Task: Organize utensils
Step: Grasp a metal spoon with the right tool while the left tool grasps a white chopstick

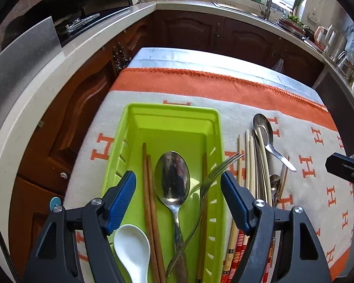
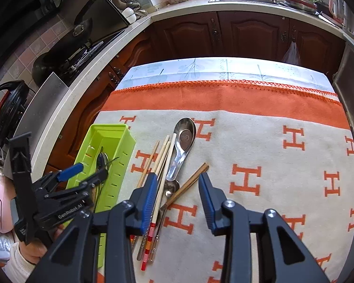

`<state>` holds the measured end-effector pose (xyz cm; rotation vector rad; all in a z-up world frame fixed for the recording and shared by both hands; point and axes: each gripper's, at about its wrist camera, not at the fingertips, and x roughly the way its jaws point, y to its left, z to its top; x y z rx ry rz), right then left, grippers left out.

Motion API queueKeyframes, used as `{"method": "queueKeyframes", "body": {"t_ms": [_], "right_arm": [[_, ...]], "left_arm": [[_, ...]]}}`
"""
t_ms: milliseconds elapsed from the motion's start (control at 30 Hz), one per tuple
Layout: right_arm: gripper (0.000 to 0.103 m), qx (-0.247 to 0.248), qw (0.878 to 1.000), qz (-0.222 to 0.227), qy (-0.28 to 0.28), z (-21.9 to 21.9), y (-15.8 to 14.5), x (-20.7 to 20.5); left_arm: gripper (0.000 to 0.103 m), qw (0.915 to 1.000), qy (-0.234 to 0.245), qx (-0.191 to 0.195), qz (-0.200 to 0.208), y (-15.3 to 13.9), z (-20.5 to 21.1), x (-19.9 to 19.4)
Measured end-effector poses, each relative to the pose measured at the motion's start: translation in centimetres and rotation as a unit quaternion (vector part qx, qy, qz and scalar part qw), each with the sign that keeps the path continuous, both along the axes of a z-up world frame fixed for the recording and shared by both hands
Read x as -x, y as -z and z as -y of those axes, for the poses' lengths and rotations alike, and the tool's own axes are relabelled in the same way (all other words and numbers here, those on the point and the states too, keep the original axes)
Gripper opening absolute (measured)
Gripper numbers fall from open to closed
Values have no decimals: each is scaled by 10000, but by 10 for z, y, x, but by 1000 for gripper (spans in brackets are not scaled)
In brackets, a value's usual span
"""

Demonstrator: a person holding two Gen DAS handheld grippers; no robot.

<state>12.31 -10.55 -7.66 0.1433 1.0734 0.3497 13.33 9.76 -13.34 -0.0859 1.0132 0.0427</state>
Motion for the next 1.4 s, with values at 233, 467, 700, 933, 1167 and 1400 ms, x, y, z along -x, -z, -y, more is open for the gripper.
{"method": "queueKeyframes", "body": {"t_ms": [233,467,700,933,1167,1400], "right_arm": [[35,-27,10000,-14,-39,-4,3,-3],[30,-107,9999,-115,-27,-5,9,-11],[30,-195,9996,-215,17,-1,16,-21],[30,-519,9978,-381,154,6,31,-49],[30,-624,9957,-569,374,4,61,-86],[23,-564,9962,-515,429,-4,81,-104]], "left_arm": [[73,9999,-140,-69,26,-8,-11,0],[73,9997,201,-7,105,-21,10,2],[69,9974,695,54,172,-32,44,-4],[42,9953,913,278,-149,-18,63,-36],[29,9930,934,558,-467,0,66,-62],[28,9922,963,591,-520,8,70,-68]]}}
